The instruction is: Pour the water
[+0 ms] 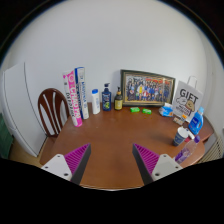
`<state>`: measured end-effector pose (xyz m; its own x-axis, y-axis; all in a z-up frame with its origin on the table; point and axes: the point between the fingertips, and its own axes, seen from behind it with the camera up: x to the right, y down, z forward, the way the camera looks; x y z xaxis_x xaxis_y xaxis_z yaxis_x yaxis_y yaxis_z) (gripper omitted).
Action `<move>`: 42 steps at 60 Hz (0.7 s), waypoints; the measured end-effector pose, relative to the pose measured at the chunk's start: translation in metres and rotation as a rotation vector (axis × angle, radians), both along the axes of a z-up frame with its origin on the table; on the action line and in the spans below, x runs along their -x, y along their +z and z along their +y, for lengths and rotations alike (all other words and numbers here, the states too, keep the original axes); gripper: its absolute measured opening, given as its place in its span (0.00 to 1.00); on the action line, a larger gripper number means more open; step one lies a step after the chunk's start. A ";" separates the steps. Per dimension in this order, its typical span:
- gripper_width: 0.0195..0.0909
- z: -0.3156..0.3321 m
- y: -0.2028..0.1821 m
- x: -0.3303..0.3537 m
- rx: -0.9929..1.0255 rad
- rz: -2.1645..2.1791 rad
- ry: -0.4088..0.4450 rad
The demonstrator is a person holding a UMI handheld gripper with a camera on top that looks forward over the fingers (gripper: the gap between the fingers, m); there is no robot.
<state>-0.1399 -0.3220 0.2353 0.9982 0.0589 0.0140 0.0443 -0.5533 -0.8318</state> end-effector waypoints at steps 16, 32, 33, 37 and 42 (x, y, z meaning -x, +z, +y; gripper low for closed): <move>0.93 -0.013 -0.009 -0.047 0.010 -0.017 -0.048; 0.93 -0.040 -0.033 -0.133 -0.028 -0.057 -0.092; 0.93 -0.041 -0.035 -0.141 -0.032 -0.059 -0.099; 0.93 -0.049 -0.045 -0.174 -0.036 -0.069 -0.125; 0.93 -0.055 -0.059 -0.217 -0.039 -0.073 -0.160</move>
